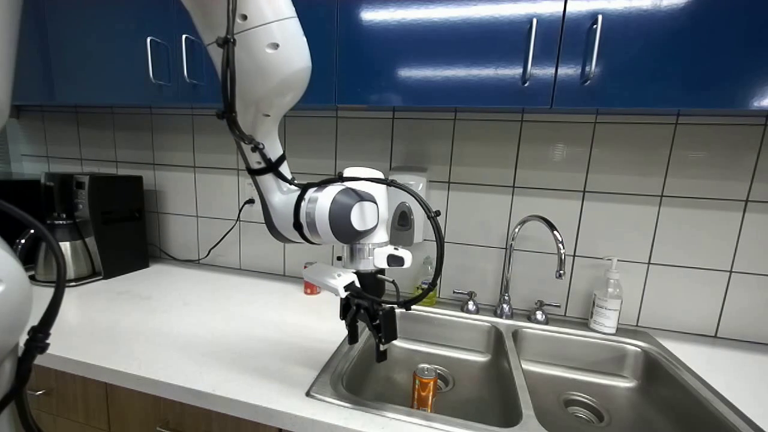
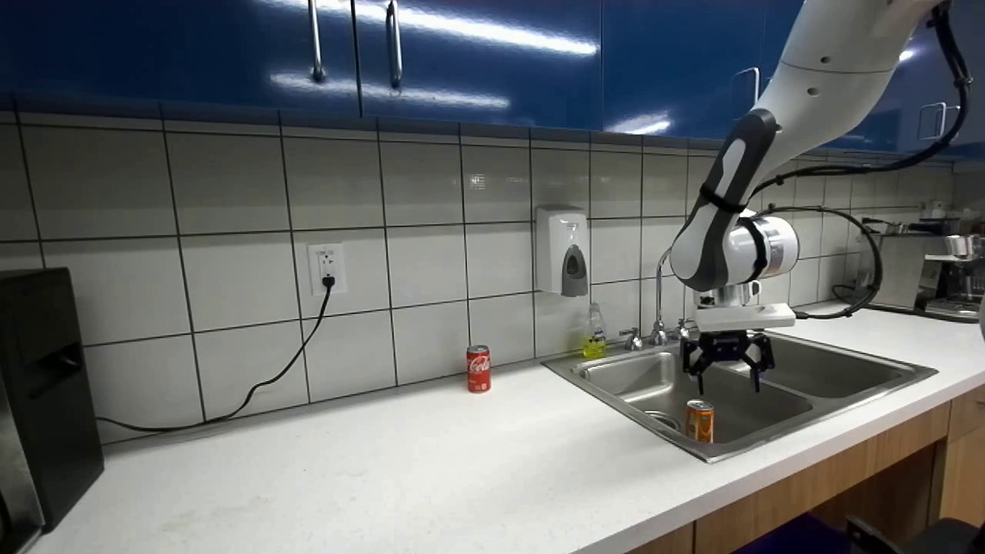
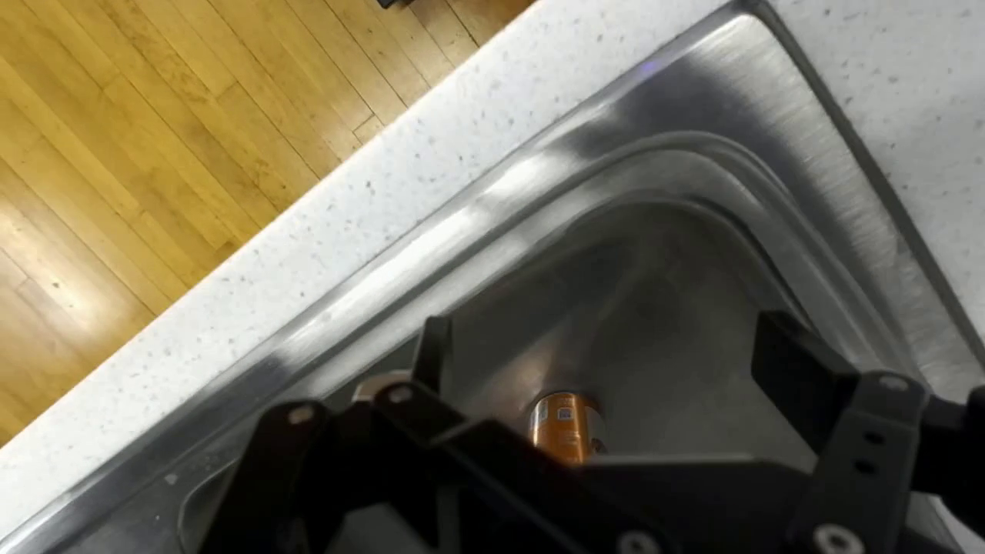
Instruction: Remove the can from the sink
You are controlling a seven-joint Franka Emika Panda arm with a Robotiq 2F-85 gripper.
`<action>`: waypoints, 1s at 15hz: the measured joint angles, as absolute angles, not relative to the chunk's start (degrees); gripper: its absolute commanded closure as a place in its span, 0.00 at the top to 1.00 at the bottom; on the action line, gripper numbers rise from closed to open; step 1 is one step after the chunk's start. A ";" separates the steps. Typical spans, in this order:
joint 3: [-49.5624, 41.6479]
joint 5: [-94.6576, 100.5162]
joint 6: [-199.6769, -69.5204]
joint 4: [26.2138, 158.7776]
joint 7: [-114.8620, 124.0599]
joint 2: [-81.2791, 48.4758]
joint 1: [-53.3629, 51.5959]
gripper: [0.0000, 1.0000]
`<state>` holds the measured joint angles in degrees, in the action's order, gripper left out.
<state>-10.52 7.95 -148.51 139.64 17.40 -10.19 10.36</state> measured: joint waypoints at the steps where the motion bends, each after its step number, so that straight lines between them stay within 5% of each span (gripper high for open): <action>1: -10.94 7.91 -148.51 138.21 17.40 -11.86 10.35 1.00; 15: -12.15 7.92 -149.01 137.25 17.39 -14.14 8.89 1.00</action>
<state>-12.15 7.92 -149.01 137.25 17.39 -14.14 8.89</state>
